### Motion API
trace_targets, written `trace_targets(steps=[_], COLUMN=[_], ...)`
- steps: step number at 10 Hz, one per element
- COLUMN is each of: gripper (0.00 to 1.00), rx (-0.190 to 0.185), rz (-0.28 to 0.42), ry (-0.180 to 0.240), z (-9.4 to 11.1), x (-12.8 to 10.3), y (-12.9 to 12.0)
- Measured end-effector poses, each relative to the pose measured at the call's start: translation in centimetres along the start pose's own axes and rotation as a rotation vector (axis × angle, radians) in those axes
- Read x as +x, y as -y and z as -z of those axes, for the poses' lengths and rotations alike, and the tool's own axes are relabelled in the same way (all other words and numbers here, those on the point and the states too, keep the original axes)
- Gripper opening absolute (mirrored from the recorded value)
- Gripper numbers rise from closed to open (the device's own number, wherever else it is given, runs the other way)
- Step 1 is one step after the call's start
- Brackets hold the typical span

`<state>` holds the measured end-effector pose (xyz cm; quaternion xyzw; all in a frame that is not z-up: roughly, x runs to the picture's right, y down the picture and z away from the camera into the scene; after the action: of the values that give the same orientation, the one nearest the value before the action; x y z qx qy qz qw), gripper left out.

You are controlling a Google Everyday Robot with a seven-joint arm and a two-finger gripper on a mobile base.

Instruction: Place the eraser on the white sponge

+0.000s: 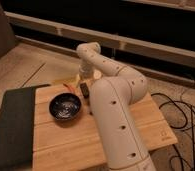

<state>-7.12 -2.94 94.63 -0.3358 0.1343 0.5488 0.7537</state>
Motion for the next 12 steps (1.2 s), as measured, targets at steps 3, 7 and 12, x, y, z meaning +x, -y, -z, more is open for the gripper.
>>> trace_targets(steps=[3,7,12], gripper=[0.65,0.65,0.65], rx=[0.003,0.057,0.109], rz=[0.017,0.112,0.073], ry=[0.006,-0.096,-0.028], z=[-0.3,-4.6,-3.5], x=[0.0,1.8,-0.3], y=[-0.1,-1.8,-0.6])
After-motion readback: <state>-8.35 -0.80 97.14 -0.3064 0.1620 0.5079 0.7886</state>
